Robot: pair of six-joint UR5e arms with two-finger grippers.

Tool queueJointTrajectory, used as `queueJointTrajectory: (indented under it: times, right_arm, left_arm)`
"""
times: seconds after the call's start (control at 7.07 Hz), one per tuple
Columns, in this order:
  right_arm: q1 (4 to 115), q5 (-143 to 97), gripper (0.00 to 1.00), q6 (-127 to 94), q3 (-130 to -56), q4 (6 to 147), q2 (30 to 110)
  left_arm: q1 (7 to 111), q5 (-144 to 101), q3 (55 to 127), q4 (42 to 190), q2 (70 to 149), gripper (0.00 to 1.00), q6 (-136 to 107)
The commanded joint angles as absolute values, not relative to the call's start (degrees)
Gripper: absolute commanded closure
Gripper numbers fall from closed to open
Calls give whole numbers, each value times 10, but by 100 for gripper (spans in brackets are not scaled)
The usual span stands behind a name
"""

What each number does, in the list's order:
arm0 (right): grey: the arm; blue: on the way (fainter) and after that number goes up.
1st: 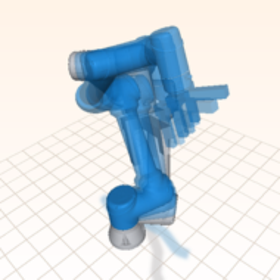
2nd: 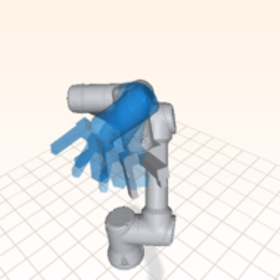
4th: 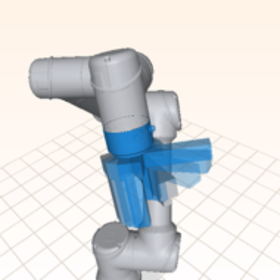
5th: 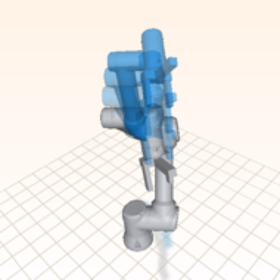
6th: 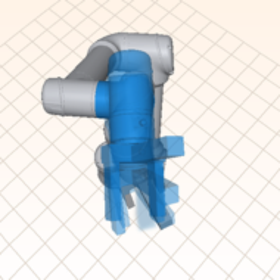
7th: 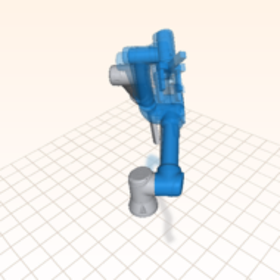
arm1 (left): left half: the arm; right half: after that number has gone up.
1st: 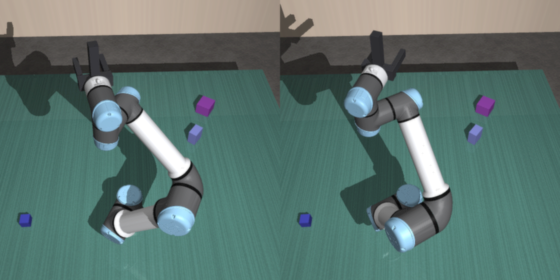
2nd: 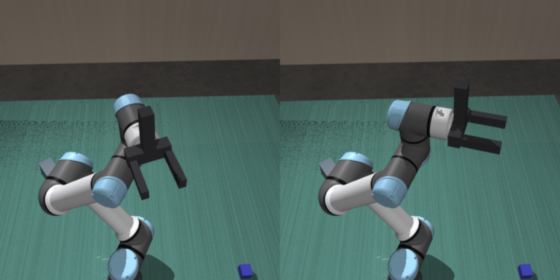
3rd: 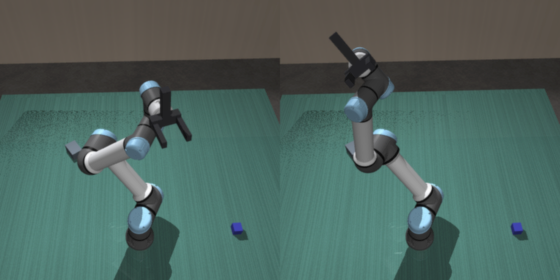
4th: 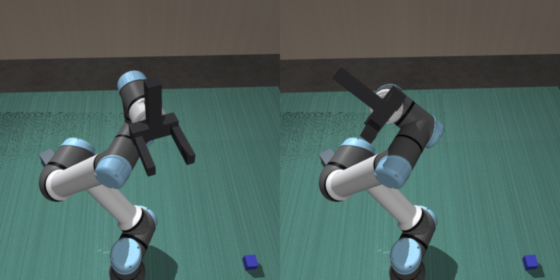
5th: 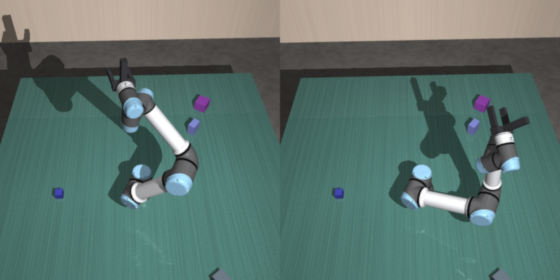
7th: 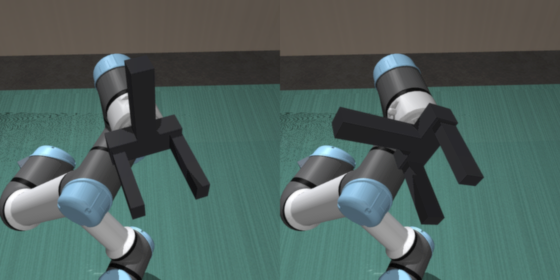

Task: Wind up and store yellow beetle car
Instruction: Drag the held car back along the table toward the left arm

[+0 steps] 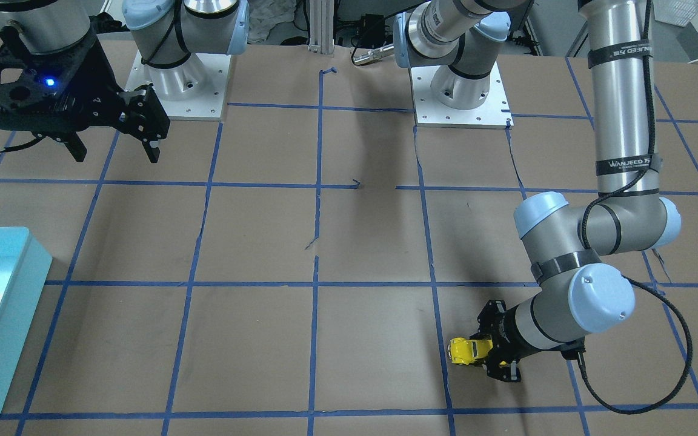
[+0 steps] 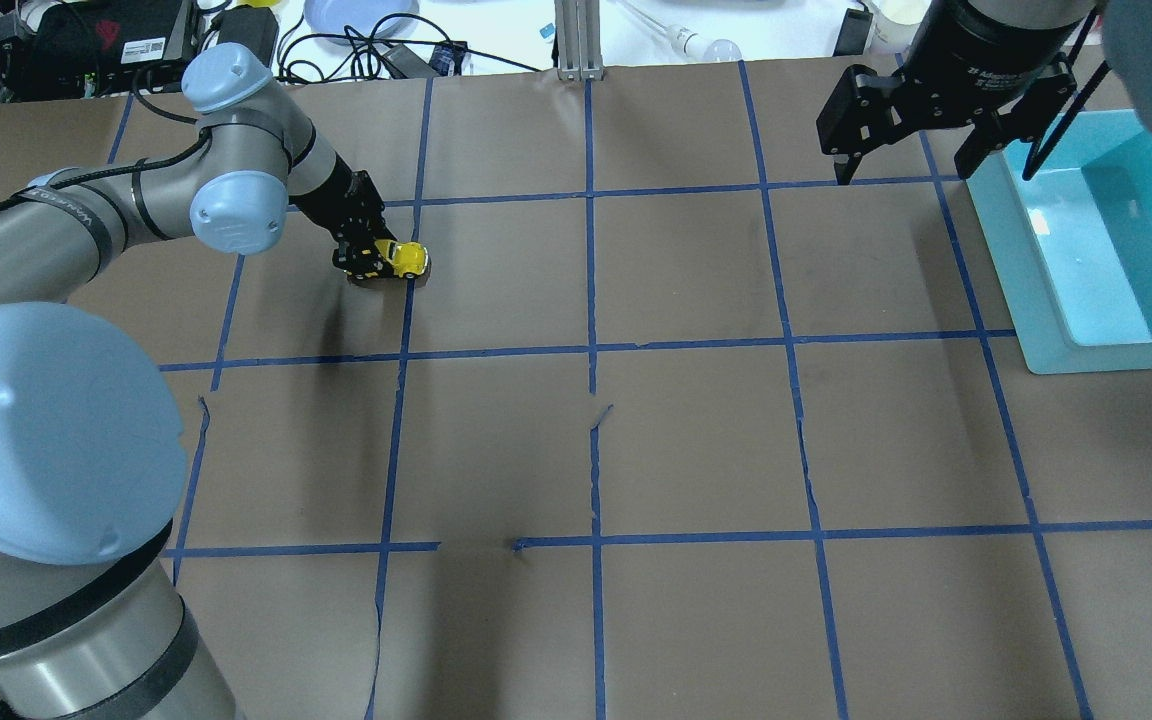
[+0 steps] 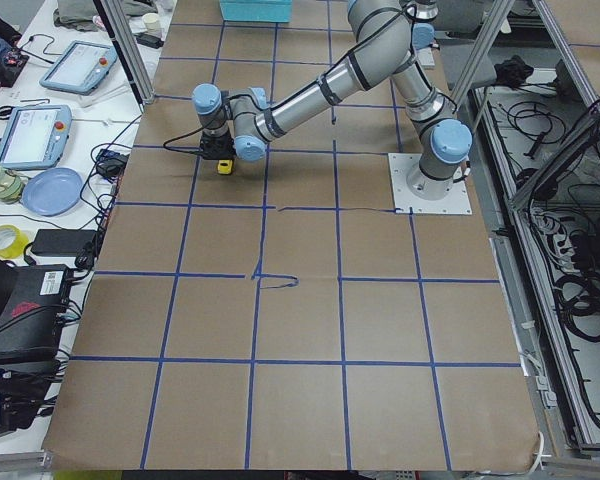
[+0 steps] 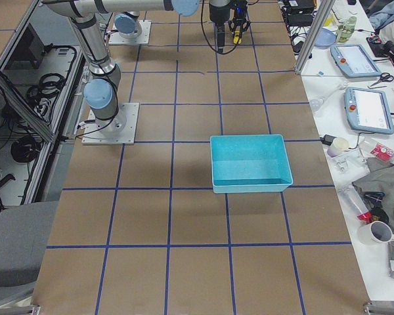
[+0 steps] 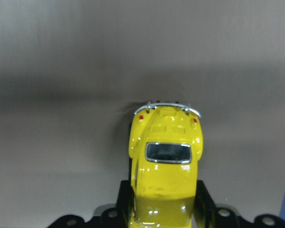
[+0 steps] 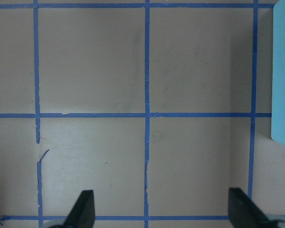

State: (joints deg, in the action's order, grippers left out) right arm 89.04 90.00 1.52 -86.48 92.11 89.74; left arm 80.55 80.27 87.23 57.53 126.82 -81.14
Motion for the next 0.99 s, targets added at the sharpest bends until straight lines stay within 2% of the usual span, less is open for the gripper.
queueJointTrajectory:
  times: [0.0,0.85]
  right_arm:
    - [890,900,0,15,-865,921,897]
    - [890,900,0,15,-865,921,897]
  left_arm:
    - [782,807,874,576,1268,100,-789]
    - [721,833,875,575,1268,100,-728]
